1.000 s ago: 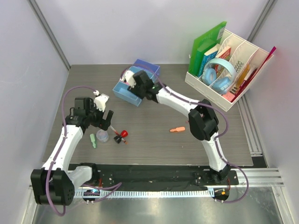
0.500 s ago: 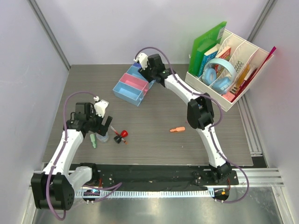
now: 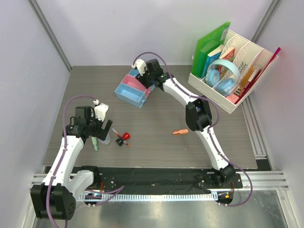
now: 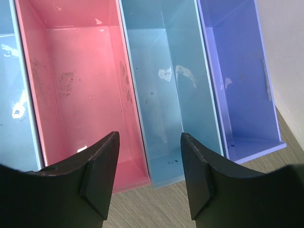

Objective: Sort the stationery into containers
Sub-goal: Move the storage box to the center of the board.

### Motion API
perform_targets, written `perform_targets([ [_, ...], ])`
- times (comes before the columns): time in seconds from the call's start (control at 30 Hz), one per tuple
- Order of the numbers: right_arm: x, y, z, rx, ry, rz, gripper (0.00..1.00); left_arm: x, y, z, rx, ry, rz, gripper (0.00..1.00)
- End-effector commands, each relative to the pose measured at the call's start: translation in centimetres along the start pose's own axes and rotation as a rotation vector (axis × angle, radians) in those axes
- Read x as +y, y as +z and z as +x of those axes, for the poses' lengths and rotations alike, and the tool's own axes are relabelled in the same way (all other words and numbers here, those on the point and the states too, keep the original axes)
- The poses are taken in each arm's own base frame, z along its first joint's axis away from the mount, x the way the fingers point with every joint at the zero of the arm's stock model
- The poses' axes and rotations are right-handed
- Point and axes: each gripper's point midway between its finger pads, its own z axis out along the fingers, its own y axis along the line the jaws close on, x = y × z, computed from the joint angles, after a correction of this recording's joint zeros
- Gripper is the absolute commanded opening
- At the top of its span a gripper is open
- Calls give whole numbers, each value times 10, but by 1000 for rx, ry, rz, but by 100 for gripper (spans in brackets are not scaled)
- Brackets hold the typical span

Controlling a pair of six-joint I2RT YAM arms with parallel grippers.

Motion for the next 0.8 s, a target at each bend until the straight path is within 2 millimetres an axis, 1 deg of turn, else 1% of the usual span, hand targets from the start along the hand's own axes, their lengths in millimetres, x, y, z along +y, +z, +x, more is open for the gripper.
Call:
perform_targets([
  [0.0,4,3,-8,-41,20,-15,60,6,-9,-4,-15,15,-27,100],
  [0.17,6,13,7,-11,23,-12,59,6,-8,-3,-9,22,-25,100],
  [0.2,8,16,13,-1,32,-15,56,6,-9,-3,-8,23,-28,100],
  [0.27,9,19,17,4,42,-16,54,6,-10,-3,-9,23,-29,100],
  [0.3,12,22,22,15,52,-21,53,6,-11,-3,-9,22,-30,100],
  [0.47,15,24,32,44,101,-16,50,7,-13,-2,1,28,-32,100],
  [0.5,14,23,35,56,115,-3,48,7,-13,-1,4,30,-31,100],
  [0.53,15,23,36,61,125,-2,42,7,-14,-1,2,35,-35,100],
  [0.57,15,21,36,67,150,5,40,7,-13,1,9,36,-32,100],
  [0.6,17,20,41,89,164,9,38,6,-12,2,11,37,-32,100],
  [0.63,17,18,42,95,178,12,35,7,-12,2,12,36,-34,100],
  [0.67,18,14,38,96,212,19,33,6,-12,1,10,36,-30,100],
  [0.7,15,11,46,124,225,56,31,6,-13,1,8,40,-30,100],
  [0.73,15,8,45,128,243,68,29,6,-12,1,9,40,-28,100],
  [0.77,16,4,46,136,277,78,25,6,-13,0,5,41,-27,100],
])
